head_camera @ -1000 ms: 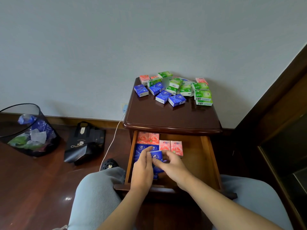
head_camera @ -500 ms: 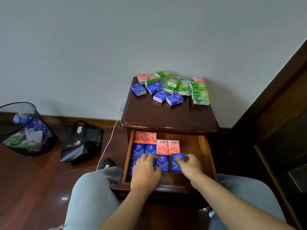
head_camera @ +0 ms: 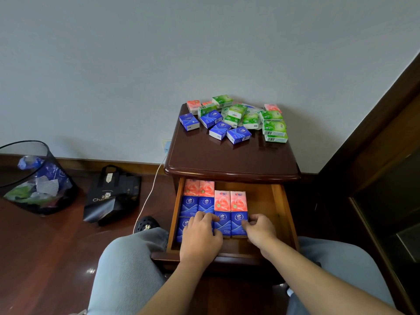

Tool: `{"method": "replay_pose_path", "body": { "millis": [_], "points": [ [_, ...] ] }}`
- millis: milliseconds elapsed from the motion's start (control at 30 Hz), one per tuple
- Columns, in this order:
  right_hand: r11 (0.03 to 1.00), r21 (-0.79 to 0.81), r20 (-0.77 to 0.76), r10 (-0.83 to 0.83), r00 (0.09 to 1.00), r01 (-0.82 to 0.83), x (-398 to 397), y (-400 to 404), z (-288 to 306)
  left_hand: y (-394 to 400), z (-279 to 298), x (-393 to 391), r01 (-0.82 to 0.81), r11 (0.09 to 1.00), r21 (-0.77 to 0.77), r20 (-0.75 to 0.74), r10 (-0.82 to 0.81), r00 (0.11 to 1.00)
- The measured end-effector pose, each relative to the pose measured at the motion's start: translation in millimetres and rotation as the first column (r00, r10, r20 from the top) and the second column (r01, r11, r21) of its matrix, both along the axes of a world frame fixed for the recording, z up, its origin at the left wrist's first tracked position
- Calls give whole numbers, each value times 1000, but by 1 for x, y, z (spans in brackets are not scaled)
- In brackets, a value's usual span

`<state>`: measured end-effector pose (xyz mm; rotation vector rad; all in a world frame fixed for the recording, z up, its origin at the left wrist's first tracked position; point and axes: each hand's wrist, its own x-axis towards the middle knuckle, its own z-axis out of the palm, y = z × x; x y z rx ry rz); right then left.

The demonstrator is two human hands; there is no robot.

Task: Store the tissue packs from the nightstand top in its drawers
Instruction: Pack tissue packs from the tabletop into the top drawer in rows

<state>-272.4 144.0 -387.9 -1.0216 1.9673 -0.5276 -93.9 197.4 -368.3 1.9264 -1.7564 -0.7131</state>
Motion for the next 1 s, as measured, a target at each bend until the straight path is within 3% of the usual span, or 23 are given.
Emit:
{"method": "replay_pose_path", "body": {
  "millis": [167,367,1000],
  "points": [
    [992,-6,-25,124,992,-124,-1,5,0,0,2,-1,-4,1000,6,17,4,1000],
    [918,61,-339,388,857,-391,8,5,4,0,2,0,-17,1000,23,50,16,999],
    [952,-14,-307,288,907,-307,15,-28,1,-7,1,-3,-24,990,139,137,5,991]
  ]
}}
